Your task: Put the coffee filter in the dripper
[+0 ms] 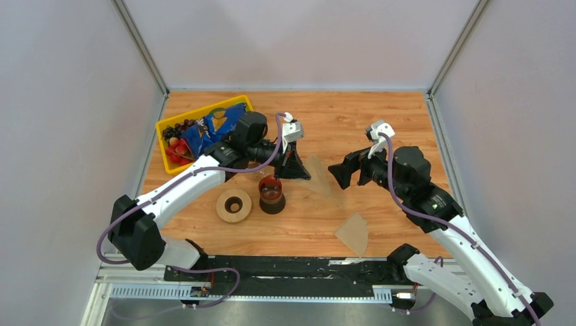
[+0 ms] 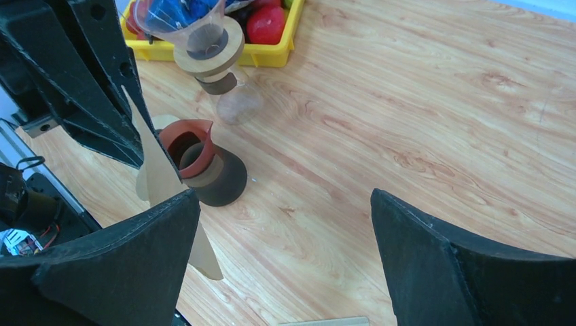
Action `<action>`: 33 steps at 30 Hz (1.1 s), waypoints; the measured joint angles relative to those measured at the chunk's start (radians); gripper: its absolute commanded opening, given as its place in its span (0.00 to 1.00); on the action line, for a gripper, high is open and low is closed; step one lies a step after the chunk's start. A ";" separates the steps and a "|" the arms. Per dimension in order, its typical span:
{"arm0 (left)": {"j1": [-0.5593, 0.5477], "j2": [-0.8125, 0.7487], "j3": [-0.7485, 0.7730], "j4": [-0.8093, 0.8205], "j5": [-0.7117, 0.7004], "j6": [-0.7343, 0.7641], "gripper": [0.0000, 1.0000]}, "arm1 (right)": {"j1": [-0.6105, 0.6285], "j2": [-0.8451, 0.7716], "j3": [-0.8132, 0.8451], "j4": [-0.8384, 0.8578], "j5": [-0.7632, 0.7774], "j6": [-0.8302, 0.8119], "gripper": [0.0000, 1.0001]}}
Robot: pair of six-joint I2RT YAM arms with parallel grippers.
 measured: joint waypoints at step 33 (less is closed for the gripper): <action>0.000 0.000 0.000 -0.008 -0.016 -0.019 0.00 | 0.000 0.070 0.033 0.025 -0.172 -0.025 1.00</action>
